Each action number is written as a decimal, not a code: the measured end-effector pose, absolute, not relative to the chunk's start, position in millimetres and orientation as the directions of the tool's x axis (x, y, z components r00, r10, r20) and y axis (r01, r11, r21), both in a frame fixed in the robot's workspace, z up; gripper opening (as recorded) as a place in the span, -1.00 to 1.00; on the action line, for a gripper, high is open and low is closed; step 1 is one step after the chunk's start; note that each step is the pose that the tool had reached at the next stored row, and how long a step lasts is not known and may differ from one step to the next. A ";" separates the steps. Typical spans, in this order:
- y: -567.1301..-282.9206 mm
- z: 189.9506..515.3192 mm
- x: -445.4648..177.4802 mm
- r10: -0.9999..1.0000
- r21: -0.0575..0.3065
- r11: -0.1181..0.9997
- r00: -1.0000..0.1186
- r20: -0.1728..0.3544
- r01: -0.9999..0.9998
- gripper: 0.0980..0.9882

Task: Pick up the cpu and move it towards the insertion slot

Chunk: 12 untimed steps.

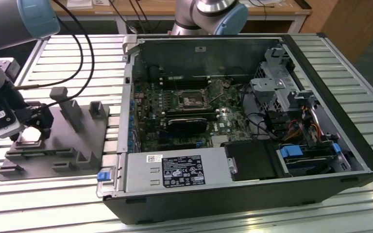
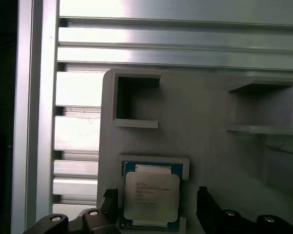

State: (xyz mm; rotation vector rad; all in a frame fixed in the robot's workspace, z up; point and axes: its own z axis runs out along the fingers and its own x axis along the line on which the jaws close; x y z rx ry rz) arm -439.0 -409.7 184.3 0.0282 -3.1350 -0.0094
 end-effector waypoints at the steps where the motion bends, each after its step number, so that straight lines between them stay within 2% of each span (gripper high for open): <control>1: -409.4 183.7 -439.3 -0.018 0.006 1.000 -1.000 0.006 -0.018 0.50; 2: -409.0 183.5 -439.5 -0.017 0.006 1.000 -1.000 0.007 -0.017 0.36; 3: -408.8 183.4 -439.7 -0.017 0.006 1.000 -1.000 0.007 -0.017 0.36; 4: -408.5 183.3 -440.0 -0.017 0.006 1.000 -1.000 0.007 -0.017 0.20; 12: -405.6 182.8 -444.1 -0.016 0.007 1.000 -1.000 0.006 -0.016 0.20</control>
